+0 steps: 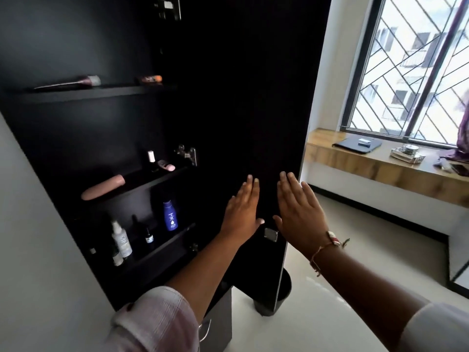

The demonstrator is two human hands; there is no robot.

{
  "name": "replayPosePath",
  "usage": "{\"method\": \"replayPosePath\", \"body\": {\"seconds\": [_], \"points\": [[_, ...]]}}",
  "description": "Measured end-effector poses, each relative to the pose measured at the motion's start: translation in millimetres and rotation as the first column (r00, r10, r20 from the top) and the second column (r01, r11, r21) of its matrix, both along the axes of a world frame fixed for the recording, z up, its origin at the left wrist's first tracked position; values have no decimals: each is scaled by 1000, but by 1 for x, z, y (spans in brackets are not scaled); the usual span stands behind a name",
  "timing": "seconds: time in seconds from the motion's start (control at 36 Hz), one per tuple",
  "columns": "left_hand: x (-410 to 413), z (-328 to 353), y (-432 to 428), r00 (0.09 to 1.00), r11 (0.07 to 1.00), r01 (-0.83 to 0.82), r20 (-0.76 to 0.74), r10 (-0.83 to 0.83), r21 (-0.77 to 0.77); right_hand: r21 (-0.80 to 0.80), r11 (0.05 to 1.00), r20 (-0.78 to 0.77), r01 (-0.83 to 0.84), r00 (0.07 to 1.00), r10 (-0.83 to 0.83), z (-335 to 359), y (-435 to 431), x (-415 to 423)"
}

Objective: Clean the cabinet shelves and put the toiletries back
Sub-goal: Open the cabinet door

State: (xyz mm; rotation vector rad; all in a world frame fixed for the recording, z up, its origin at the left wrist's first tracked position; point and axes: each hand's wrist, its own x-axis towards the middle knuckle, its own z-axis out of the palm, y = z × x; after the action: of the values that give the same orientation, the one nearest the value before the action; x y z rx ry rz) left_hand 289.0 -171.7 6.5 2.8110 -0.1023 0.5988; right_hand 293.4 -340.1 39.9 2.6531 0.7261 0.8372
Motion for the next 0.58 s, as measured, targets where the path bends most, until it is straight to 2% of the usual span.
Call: {"method": "replayPosePath", "body": {"seconds": [0.25,0.36,0.58], "points": [[2,-1,19,997,997,57,49,-60,51,78,996,-8,33,999,-33,-5,28,-4],[-6,0,30,997,998,59,54,-61,26,73,997,-3,23,1000,-23,-2,42,-8],[-21,-3,78,992,995,-100,77,97,29,114,992,-1,-52,999,53,7,84,-16]]}}
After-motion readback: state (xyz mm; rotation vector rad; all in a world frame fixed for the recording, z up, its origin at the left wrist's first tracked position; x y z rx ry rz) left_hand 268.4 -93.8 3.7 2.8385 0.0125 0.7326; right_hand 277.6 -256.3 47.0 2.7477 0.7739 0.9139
